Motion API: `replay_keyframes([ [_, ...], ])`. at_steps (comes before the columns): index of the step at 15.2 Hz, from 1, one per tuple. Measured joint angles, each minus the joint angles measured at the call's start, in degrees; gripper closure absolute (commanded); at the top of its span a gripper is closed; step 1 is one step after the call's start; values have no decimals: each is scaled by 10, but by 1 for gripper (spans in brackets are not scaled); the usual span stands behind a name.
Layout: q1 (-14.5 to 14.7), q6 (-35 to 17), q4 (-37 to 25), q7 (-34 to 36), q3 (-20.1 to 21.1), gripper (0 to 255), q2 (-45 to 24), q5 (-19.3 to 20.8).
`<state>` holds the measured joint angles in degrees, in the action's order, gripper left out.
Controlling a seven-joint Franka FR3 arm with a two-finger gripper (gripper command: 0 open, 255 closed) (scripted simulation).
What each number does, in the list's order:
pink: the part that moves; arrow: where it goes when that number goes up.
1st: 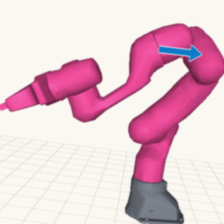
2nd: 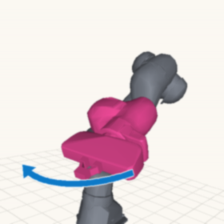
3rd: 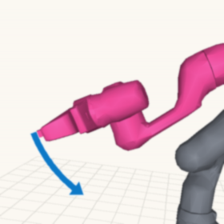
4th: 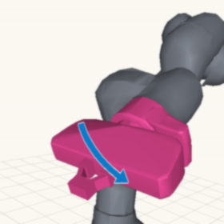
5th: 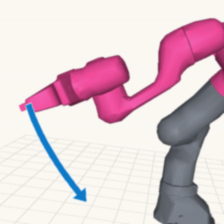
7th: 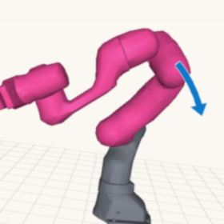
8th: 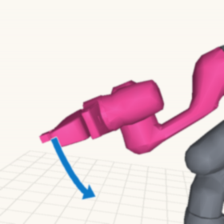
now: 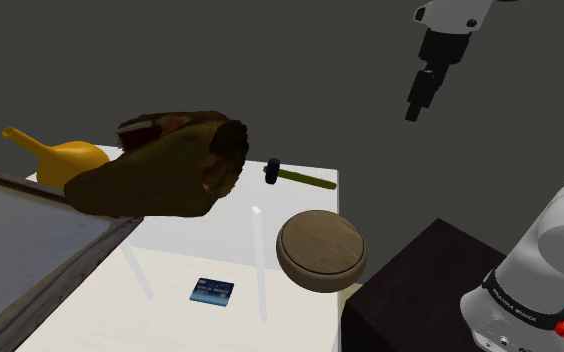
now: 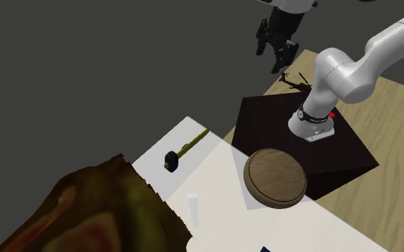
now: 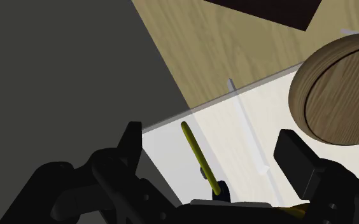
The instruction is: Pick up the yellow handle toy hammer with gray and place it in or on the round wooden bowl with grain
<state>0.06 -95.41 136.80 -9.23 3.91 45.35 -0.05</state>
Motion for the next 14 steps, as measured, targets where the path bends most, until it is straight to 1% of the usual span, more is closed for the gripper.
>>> replay_keyframes([
  [2,1,-10,4,-4,-1,0,-6,0],
  [4,5,-40,13,-21,-7,0,-24,1],
  [10,23,-169,30,-72,-17,0,-125,-3],
  [14,35,-245,28,-109,-23,0,-196,-8],
])
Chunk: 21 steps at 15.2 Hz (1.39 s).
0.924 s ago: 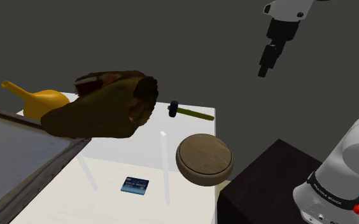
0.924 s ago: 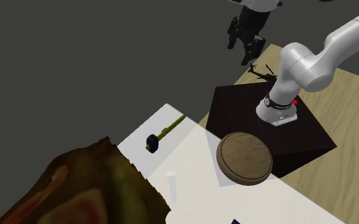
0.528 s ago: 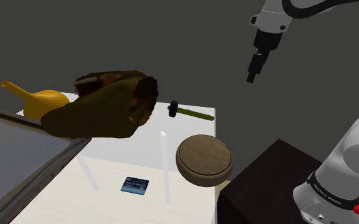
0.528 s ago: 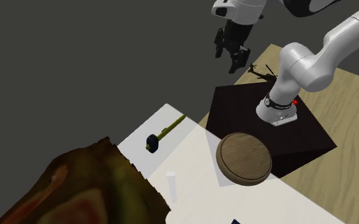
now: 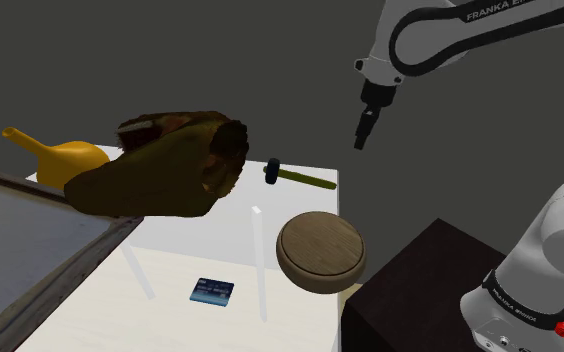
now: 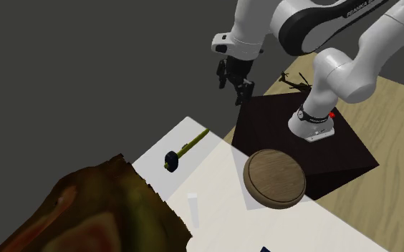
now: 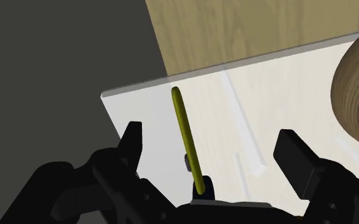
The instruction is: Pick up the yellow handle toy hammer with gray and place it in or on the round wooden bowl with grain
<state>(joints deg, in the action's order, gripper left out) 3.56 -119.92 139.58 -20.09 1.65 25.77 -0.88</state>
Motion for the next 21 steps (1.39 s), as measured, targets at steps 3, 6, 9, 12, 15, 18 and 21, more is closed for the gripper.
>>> replay_keyframes([
  [3,8,-53,-14,-33,-7,0,-62,-5],
  [6,17,-104,-36,-62,-8,0,-130,-14],
  [9,25,-145,-64,-95,-8,0,-194,-25],
  [12,31,-177,-100,-127,-5,0,-258,-36],
  [15,36,-213,-131,-158,1,0,-321,-48],
  [18,38,-229,-158,-173,6,0,-363,-53],
  [21,38,-248,-161,-177,7,0,-384,-54],
])
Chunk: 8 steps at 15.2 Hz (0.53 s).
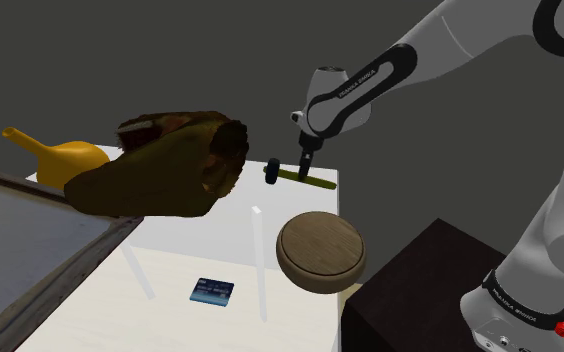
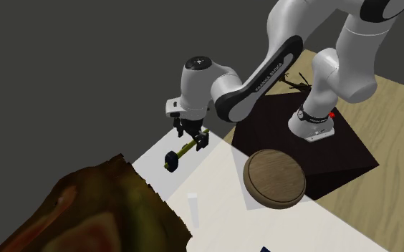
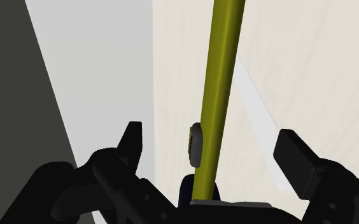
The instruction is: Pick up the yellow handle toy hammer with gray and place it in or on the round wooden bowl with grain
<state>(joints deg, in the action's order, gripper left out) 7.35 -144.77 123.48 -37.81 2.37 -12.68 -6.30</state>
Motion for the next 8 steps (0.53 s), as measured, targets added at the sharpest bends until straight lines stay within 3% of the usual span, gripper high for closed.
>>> replay_keyframes([
  [8,1,-23,-2,-1,1,0,-24,-1],
])
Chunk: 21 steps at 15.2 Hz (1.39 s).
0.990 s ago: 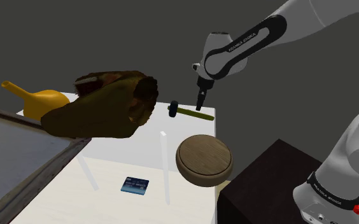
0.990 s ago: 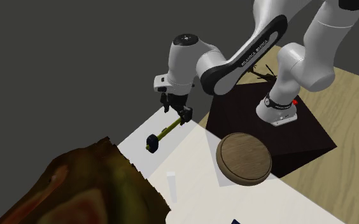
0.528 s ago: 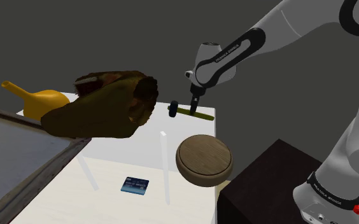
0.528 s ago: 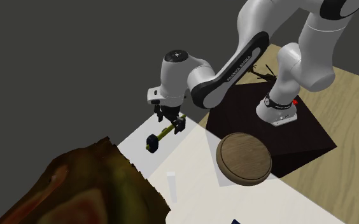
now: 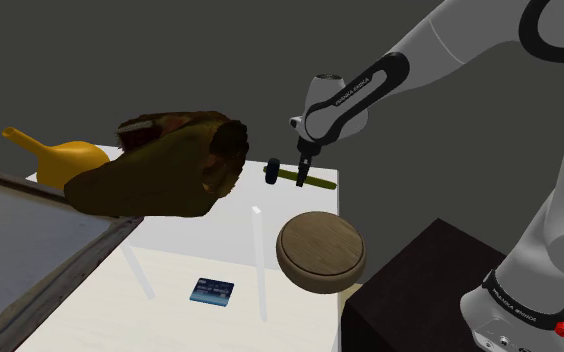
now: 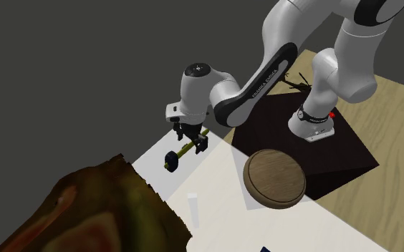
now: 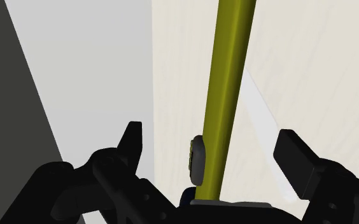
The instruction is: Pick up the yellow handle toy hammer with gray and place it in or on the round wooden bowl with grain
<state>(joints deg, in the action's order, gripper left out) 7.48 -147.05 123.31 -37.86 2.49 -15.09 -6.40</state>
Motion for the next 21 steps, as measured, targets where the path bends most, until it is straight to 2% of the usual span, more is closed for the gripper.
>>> replay_keyframes([
  [1,0,0,0,0,0,0,0,0],
  [2,0,0,0,0,0,255,0,0],
  [12,0,0,0,0,0,255,0,0],
  [21,0,52,-12,6,-2,255,40,4],
])
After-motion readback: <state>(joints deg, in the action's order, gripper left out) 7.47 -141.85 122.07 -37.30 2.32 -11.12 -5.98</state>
